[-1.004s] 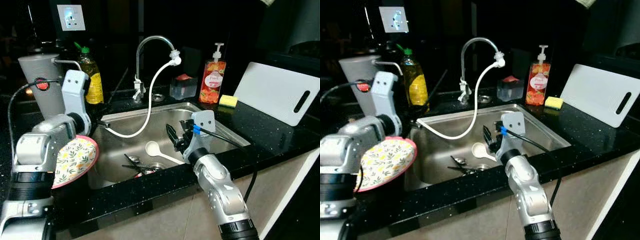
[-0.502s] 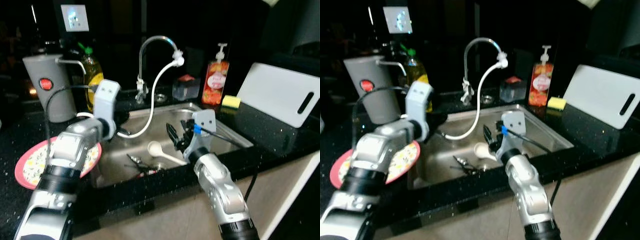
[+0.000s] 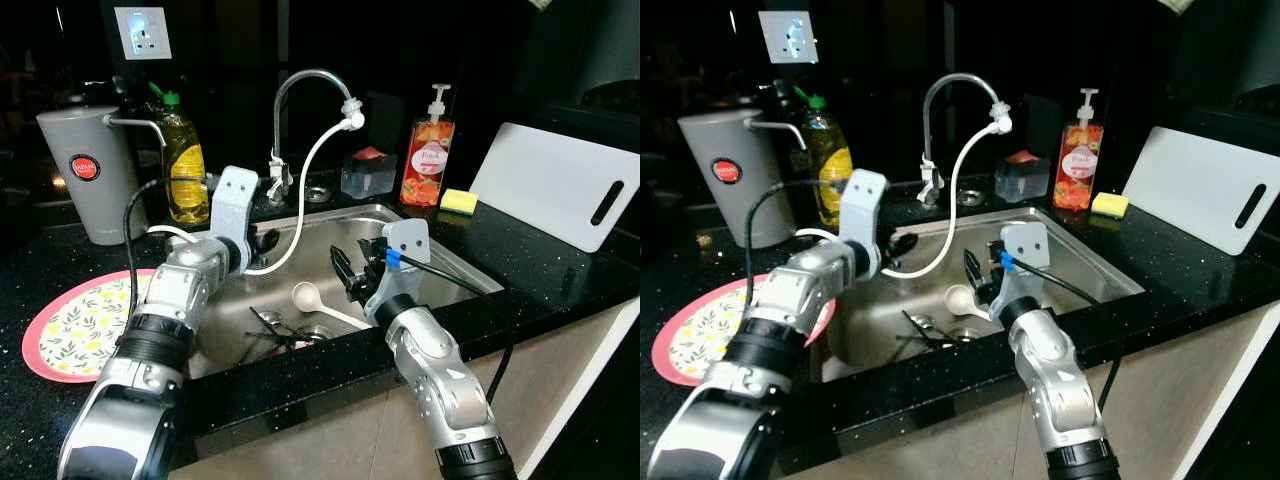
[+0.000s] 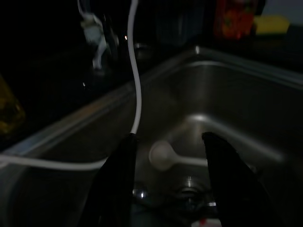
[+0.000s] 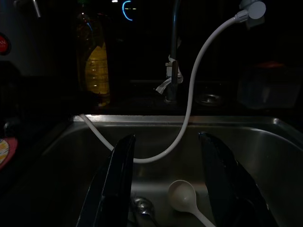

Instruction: Kitchen organization

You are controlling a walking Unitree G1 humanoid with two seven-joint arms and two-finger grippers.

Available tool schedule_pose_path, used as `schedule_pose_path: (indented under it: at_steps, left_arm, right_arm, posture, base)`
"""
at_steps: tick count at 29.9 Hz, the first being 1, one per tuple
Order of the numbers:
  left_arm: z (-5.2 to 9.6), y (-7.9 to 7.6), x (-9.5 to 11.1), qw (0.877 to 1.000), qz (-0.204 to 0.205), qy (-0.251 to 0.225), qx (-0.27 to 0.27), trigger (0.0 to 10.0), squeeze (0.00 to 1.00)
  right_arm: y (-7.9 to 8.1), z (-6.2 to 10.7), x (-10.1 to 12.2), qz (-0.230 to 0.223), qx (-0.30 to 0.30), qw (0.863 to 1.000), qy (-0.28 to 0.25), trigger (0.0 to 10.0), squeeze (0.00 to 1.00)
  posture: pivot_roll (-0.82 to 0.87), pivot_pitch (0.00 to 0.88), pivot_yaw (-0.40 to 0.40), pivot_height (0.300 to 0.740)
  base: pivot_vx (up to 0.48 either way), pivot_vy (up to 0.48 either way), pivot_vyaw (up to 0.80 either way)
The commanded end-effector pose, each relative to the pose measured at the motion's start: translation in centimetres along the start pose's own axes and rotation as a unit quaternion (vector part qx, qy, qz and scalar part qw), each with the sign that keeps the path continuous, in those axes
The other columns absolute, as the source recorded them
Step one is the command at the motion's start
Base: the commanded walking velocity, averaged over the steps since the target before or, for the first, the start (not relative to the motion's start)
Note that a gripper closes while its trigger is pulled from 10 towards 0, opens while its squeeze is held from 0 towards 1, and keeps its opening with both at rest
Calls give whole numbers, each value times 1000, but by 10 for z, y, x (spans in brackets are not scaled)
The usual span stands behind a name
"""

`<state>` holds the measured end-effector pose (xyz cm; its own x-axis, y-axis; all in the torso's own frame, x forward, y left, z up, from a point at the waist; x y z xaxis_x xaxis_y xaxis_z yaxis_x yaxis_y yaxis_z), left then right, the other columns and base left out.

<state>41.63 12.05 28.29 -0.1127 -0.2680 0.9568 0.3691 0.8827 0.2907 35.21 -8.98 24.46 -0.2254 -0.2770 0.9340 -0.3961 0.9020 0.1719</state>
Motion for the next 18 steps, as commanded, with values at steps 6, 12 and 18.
schedule_pose_path:
  at_steps: [6, 12, 18]
  left_arm:
    - [16, 22, 41, 989, -1, -127, 72, 10000, 0]
    - [38, 27, 37, 987, -39, -132, 84, 10000, 0]
    - [70, 41, 12, 986, -46, -106, 118, 10000, 0]
  right_arm:
    - [3, 1, 1, -6, 4, 1000, -3, 10000, 0]
    - [5, 3, 0, -8, 4, 1000, -2, 10000, 0]
    - [2, 7, -3, -11, 0, 1000, 2, 10000, 0]
  posture:
    - [-29, 0, 14, 740]
    - [-37, 0, 25, 740]
    - [-27, 0, 25, 740]
  base:
    - [0, 0, 0]
    - [0, 0, 0]
    - [0, 0, 0]
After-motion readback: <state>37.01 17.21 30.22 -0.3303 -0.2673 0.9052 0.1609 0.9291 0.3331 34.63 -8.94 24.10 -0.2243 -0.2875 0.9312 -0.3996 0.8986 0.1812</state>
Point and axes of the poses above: a point about 5 cm out from each wrist's last joint towards the gripper, its own z axis pointing back from the gripper into the wrist, its own x axis along the axis of the wrist's last joint, y = z × x, the point moved 2 cm from there along -z, pointing out of the wrist towards the gripper, and after that the axes turned 11 degrees about -z, right-handed, at the moved point
